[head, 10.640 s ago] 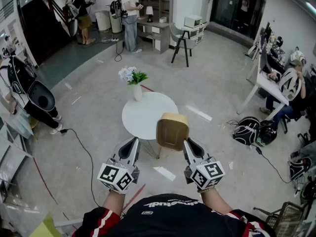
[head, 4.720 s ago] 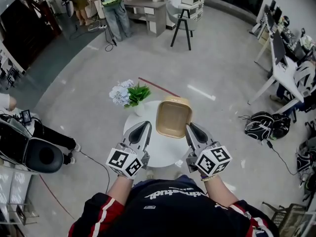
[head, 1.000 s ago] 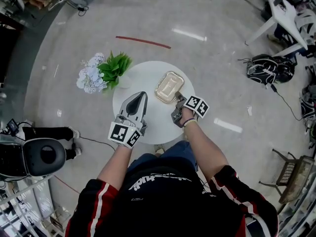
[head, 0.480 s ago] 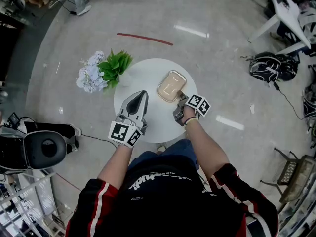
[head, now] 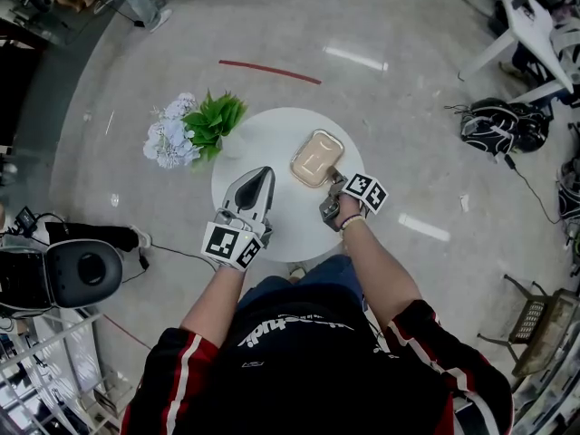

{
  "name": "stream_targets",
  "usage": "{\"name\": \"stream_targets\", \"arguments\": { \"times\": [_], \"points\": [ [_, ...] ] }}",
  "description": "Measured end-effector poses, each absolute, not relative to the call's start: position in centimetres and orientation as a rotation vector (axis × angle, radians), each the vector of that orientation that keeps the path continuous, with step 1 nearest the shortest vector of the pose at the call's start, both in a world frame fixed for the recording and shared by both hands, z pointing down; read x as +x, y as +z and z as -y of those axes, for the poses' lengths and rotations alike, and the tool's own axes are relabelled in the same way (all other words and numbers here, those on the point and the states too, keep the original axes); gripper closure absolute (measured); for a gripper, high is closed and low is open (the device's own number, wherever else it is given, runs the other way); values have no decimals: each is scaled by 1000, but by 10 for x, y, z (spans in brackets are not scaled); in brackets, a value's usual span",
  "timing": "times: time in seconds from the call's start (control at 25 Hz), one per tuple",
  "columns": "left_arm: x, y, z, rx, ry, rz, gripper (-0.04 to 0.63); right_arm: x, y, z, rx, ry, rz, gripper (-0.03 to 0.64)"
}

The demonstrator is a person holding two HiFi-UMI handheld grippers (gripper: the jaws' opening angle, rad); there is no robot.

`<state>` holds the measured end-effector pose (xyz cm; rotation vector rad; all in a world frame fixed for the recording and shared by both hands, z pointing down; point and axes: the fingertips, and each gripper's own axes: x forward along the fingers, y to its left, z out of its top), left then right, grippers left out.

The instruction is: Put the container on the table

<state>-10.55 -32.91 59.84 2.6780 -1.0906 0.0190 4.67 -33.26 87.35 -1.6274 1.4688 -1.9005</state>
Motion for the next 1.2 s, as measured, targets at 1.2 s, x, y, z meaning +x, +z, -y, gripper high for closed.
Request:
{"name": "stream_targets", "arguments": {
  "times": [1.2],
  "points": [
    [-104, 557, 292, 2691, -21, 1124, 572, 61, 800, 301, -1763, -1698, -1818, 462]
  ]
}}
